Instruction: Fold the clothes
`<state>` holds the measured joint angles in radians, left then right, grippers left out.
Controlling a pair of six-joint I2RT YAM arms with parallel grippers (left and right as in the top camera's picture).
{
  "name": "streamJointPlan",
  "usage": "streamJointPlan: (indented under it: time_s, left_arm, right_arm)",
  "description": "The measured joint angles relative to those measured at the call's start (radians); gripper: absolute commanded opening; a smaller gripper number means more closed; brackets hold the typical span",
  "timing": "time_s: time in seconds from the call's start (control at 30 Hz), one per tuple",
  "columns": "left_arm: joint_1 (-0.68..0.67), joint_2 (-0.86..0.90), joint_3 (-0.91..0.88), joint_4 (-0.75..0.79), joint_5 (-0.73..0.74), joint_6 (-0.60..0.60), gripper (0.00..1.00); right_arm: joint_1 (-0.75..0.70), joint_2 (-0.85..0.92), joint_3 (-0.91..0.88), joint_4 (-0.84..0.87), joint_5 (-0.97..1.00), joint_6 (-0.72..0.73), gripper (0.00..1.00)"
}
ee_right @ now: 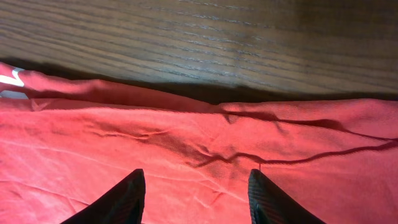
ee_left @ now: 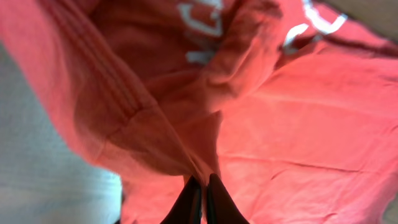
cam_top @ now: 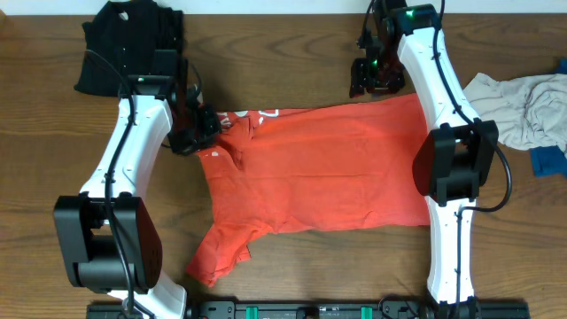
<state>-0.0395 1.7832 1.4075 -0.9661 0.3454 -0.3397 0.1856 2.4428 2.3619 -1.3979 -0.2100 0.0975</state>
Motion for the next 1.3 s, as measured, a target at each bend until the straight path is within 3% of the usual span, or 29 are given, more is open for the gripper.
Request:
streamJointPlan:
  time_s: [0.73,1.3]
  left_arm:
    - [0.016,0.000,0.000,0.365,-0.024,-0.026,0.06]
    - [0.154,0.000,0.000,0.433,-0.038,-0.147,0.06]
  right_arm:
    - [0.000,0.000,-0.001,-0.004,0.000,0.000,0.49]
    - [0.000,0.000,-0.009,-0.002,0.028,0.000,0.48]
